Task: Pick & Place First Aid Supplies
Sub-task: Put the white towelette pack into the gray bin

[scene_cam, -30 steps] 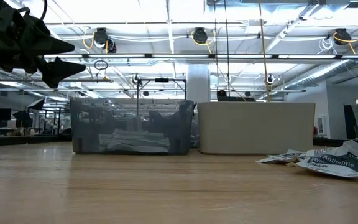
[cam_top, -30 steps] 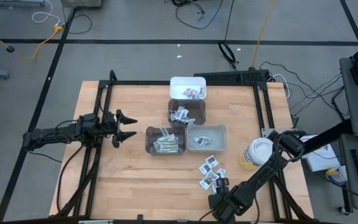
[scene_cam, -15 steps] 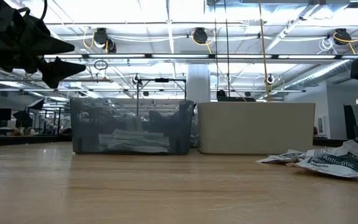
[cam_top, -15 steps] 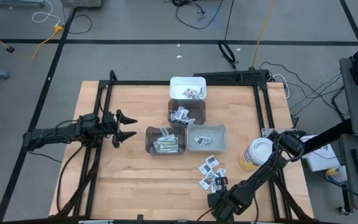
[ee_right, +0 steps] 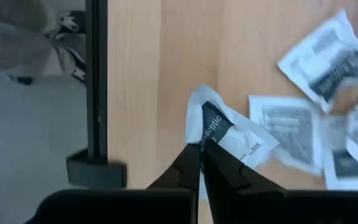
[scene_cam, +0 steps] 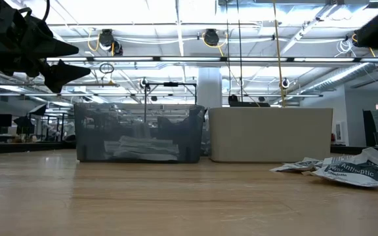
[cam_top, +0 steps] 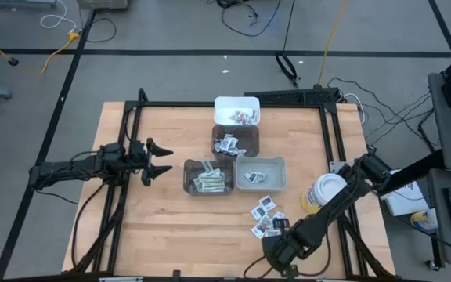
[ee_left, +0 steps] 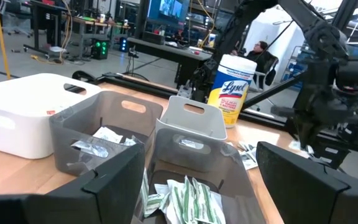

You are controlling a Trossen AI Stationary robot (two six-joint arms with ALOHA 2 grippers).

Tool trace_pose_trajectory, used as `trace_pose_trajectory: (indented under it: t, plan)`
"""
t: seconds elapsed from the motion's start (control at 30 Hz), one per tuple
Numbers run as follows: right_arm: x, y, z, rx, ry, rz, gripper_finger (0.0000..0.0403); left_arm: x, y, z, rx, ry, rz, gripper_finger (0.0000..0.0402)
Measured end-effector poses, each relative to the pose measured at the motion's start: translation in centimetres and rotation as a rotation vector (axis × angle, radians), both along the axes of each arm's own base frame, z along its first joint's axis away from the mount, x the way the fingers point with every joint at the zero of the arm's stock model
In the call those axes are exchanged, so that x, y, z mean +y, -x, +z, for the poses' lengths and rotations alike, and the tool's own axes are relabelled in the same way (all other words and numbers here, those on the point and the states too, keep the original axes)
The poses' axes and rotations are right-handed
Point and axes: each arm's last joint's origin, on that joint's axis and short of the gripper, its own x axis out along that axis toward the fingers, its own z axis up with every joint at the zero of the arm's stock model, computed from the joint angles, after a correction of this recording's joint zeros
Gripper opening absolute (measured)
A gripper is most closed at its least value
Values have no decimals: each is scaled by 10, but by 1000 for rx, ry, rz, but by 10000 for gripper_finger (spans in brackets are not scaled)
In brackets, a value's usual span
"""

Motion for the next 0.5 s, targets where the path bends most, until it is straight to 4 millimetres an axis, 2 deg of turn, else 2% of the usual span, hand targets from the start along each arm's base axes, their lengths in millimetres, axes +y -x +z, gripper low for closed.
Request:
trace_pose_trajectory:
  t: [0.2,0.5]
  plan:
    - [-27,1,33,-6,2,-30,2,0,0,0,1,0,0,310]
    - [-62,0,64,2,44,-32,1,0,0,0,0,0,0,310]
